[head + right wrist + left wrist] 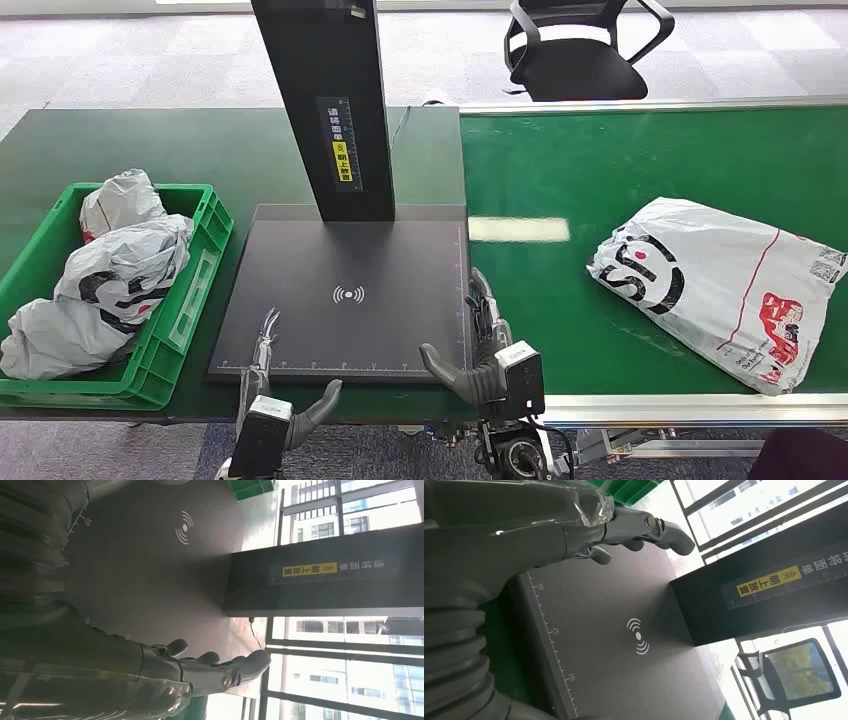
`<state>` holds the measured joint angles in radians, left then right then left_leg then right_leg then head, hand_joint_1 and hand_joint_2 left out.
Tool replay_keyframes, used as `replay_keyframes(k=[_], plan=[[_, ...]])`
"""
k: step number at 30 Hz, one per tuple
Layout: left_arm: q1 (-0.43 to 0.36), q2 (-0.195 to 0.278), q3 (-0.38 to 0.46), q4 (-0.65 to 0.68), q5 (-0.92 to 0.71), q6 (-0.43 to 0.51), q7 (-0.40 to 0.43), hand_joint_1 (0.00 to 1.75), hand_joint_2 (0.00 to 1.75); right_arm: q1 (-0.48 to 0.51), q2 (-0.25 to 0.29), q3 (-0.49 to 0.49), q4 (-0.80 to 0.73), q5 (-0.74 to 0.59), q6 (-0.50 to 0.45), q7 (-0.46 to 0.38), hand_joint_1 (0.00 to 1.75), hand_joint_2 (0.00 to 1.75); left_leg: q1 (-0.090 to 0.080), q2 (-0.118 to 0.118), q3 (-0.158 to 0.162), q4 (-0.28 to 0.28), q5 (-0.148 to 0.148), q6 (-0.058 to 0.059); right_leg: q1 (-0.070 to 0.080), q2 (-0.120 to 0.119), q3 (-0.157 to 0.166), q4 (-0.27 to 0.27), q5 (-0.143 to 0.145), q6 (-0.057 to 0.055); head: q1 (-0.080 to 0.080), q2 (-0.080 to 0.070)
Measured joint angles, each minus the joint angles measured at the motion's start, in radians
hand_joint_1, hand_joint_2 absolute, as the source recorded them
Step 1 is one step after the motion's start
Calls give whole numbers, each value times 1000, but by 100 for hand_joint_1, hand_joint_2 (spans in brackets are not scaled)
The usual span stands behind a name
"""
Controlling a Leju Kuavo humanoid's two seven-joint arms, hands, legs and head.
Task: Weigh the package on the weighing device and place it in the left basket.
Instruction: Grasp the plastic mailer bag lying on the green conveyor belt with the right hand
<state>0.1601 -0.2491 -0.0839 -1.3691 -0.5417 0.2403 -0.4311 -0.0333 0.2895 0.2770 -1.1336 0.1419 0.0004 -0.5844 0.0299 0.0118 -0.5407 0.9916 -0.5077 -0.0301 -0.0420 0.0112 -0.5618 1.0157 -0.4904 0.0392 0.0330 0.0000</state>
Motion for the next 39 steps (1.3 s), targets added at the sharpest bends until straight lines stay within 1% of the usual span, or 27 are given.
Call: replay_keyframes(k=[3, 4, 5, 6, 7, 9, 10, 11, 13, 16, 18, 19, 21, 23, 25, 32, 35, 39], plan=[[0, 0, -1, 0, 0, 2, 2, 0, 175, 4, 0, 0, -8, 14, -13, 7, 0, 175, 0, 0, 0, 0, 0, 0, 0, 0, 0, 0, 0, 0, 0, 0], [0, 1, -2, -1, 0, 5, 4, 0, 175, 7, 0, 0, -16, 44, -42, 15, 0, 175, 0, 0, 0, 0, 0, 0, 0, 0, 0, 0, 0, 0, 0, 0], [1, 1, -2, -2, -1, 8, 8, 0, 175, 9, -1, -1, -24, 96, -92, 30, 0, 175, 0, 0, 0, 0, 0, 0, 0, 0, 0, 0, 0, 0, 0, 0], [2, 2, -3, -5, -3, 11, 13, 0, 175, 10, -3, -1, -34, 183, -165, 58, 0, 175, 0, 0, 0, 0, 0, 0, 0, 0, 0, 0, 0, 0, 0, 0], [4, 2, -3, -9, -6, 13, 18, 0, 175, 10, -8, -2, -45, 304, -251, 105, 0, 175, 0, 0, 0, 0, 0, 0, 0, 0, 0, 0, 0, 0, 0, 0], [10, 2, -4, -21, -15, 11, 29, 0, 175, 4, -24, -14, -65, 579, -398, 230, 0, 175, 0, 0, 0, 0, 0, 0, 0, 0, 0, 0, 0, 0, 0, 0], [12, 2, -4, -26, -19, 10, 33, 0, 175, 0, -34, -24, -74, 694, -443, 287, 0, 175, 0, 0, 0, 0, 0, 0, 0, 0, 0, 0, 0, 0, 0, 0], [13, 2, -4, -28, -22, 9, 34, 0, 175, -4, -42, -35, -79, 775, -470, 327, 0, 175, 0, 0, 0, 0, 0, 0, 0, 0, 0, 0, 0, 0, 0, 0], [13, 2, -5, -30, -24, 8, 35, 0, 175, -12, -58, -65, -88, 887, -502, 383, 0, 175, 0, 0, 0, 0, 0, 0, 0, 0, 0, 0, 0, 0, 0, 0], [13, 2, -7, -29, -20, 4, 26, 0, 175, -32, -100, -130, -94, 1040, -508, 491, 0, 175, 0, 0, 0, 0, 0, 0, 0, 0, 1, 0, 0, 0, 0, 0], [12, 4, -11, -26, -11, 0, 16, 0, 175, -57, -144, -177, -86, 1044, -452, 532, 0, 175, 0, 0, 0, 1, 0, 0, -1, 0, 1, 0, 0, 0, 0, 0], [11, 6, -14, -24, -6, -2, 12, 0, 175, -71, -168, -200, -76, 1010, -410, 531, 0, 175, 0, 0, 0, 1, 0, 0, -1, 0, 1, 0, 0, 0, 0, 0], [8, 9, -20, -17, 8, -7, 5, 0, 175, -103, -225, -250, -38, 907, -319, 496, 0, 175, -1, -1, 0, 1, 0, 0, -1, 0, 1, 0, 1, 0, 0, 0], [5, 12, -24, -10, 20, -10, 0, 0, 175, -132, -284, -299, 14, 828, -266, 462, 0, 175, -1, -2, 0, 1, 0, 0, -1, -1, 1, 0, 1, 0, 0, 0], [3, 13, -26, -6, 26, -13, -1, 0, 175, -155, -331, -339, 61, 810, -257, 456, 0, 175, -1, -3, 0, 1, 0, 0, -2, -2, 1, 0, 1, 0, 0, 0], [-10, 14, -28, 7, 30, -29, -1, 0, 175, -230, -450, -415, 205, 844, -244, 531, 0, 175, -1, -2, -1, 1, 0, 0, -1, -1, 0, 0, 1, 1, 0, 0], [-18, 14, -28, 16, 36, -29, -4, 0, 175, -301, -504, -447, 308, 839, -223, 538, 0, 175, -2, -2, -1, 1, 0, 1, -2, -1, 1, 0, 1, 1, 0, 0], [-23, 16, -28, 28, 44, -25, -11, 0, 175, -407, -566, -488, 437, 820, -169, 519, 0, 175, -3, -2, -1, 1, 1, 1, -3, -1, 1, 0, 2, 2, 0, 0]])
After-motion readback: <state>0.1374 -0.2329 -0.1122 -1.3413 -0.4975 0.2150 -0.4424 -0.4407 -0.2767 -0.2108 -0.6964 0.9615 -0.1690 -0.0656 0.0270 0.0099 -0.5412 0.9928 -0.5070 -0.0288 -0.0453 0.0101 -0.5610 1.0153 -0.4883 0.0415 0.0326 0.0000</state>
